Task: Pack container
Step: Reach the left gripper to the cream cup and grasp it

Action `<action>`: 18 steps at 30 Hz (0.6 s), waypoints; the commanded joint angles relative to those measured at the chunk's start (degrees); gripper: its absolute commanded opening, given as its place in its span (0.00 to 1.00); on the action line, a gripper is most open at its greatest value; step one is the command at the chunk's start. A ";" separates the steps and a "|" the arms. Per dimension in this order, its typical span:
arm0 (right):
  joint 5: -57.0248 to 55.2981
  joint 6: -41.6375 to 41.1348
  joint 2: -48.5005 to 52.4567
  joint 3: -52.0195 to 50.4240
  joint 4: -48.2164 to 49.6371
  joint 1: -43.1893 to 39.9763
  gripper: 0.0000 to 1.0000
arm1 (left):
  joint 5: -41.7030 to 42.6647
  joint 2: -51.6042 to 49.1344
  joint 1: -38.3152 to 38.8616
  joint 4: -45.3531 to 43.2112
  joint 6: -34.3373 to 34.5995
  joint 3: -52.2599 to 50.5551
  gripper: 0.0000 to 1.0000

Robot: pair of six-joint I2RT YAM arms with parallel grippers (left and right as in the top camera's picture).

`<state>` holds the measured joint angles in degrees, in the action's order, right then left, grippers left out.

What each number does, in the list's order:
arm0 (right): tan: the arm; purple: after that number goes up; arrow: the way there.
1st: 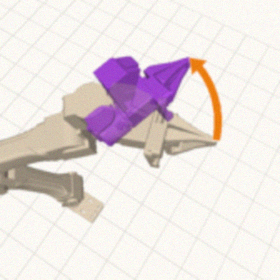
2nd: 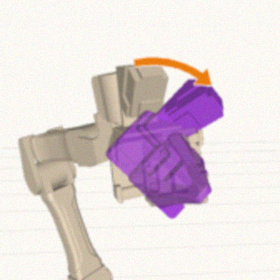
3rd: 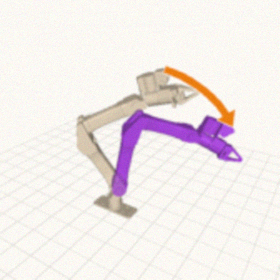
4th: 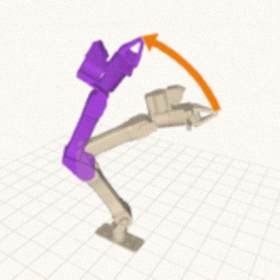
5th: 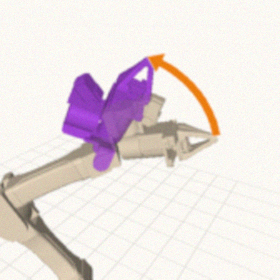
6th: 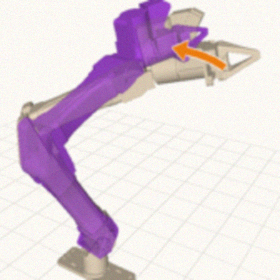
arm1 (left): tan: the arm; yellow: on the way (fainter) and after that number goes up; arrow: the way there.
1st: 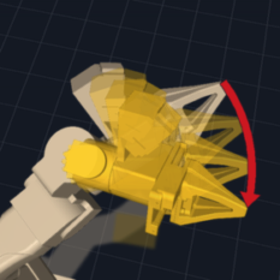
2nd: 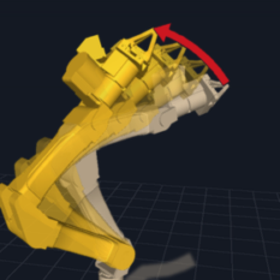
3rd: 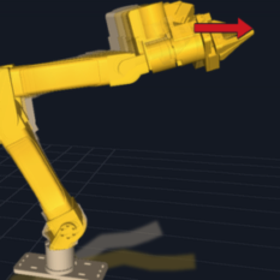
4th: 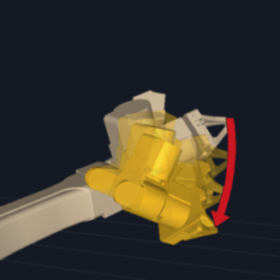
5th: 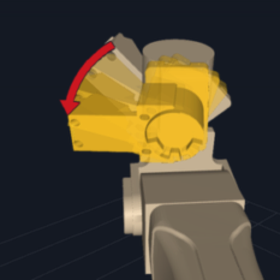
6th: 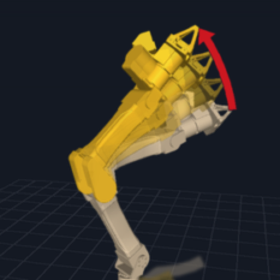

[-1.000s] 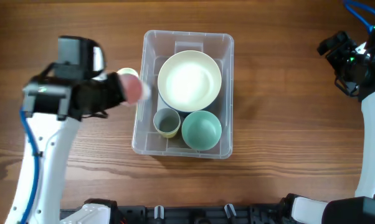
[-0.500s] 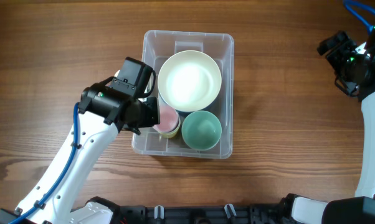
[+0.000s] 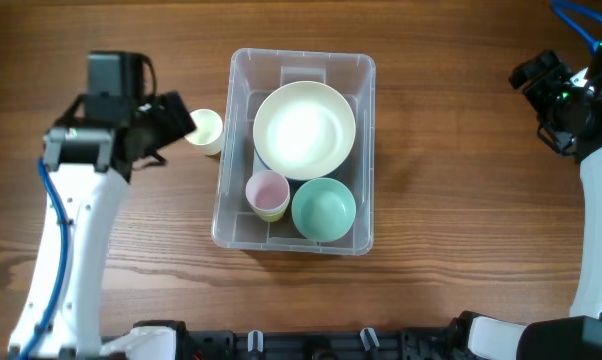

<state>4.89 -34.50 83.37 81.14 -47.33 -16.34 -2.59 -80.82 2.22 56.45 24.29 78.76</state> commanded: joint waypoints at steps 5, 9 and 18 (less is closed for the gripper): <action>0.26 -0.39 0.55 0.48 0.11 0.09 1.00 | 5.81 -18.14 -3.19 -7.06 -0.28 0.74 0.72; 0.26 -0.39 0.55 0.48 0.11 0.09 1.00 | 7.10 -26.21 -3.19 -7.41 -0.26 0.74 0.41; 0.26 -0.42 0.55 0.48 0.11 0.09 1.00 | 7.06 -28.37 -4.13 -6.97 -1.20 0.76 0.04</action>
<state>4.89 -34.50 83.37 81.14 -47.33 -16.34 3.55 -109.71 -0.99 48.71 23.92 78.94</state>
